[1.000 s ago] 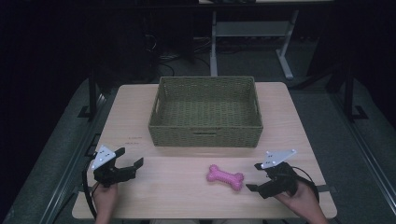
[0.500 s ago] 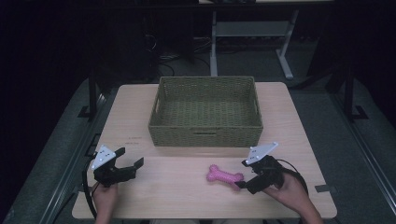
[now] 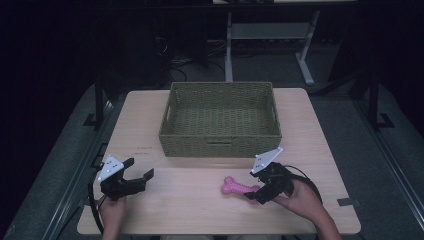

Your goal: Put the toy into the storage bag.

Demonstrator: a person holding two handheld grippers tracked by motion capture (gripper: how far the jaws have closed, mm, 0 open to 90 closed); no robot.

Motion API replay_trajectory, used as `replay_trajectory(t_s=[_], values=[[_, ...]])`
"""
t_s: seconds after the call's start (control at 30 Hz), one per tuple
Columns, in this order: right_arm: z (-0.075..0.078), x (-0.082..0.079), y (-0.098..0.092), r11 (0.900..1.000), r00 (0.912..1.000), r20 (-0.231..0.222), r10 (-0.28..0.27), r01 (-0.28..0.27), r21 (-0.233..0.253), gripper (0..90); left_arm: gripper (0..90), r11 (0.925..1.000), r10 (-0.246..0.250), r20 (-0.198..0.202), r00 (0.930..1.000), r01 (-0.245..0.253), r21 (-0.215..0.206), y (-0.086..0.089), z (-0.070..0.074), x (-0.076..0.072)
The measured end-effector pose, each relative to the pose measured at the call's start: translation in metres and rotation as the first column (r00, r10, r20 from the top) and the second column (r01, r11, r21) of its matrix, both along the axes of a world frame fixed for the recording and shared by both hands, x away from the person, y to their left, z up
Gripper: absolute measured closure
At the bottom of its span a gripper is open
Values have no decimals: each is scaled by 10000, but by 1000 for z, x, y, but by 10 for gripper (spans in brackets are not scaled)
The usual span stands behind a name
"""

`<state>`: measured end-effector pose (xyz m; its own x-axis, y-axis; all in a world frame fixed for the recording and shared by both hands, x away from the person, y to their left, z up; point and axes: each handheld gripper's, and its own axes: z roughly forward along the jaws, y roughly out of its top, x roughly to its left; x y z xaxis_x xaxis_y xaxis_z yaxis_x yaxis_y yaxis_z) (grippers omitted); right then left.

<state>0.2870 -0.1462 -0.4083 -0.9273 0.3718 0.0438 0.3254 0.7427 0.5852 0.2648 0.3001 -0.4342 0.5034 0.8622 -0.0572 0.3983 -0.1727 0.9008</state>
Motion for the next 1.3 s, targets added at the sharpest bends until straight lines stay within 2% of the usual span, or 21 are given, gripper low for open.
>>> replay_trajectory(t_s=[0.3,0.63,1.3], values=[[-5,6,9,9994,9994,-254,222,-229,-242,277,128,10000,-2,-16,10000,2,-1,0,0,0],[-1,11,20,9970,9984,-240,520,-533,-566,310,128,10000,6,-3,10000,-6,-17,0,0,0],[-16,20,35,9892,9948,-744,694,-783,-1242,382,128,10000,24,12,10000,-24,-66,0,0,0]])
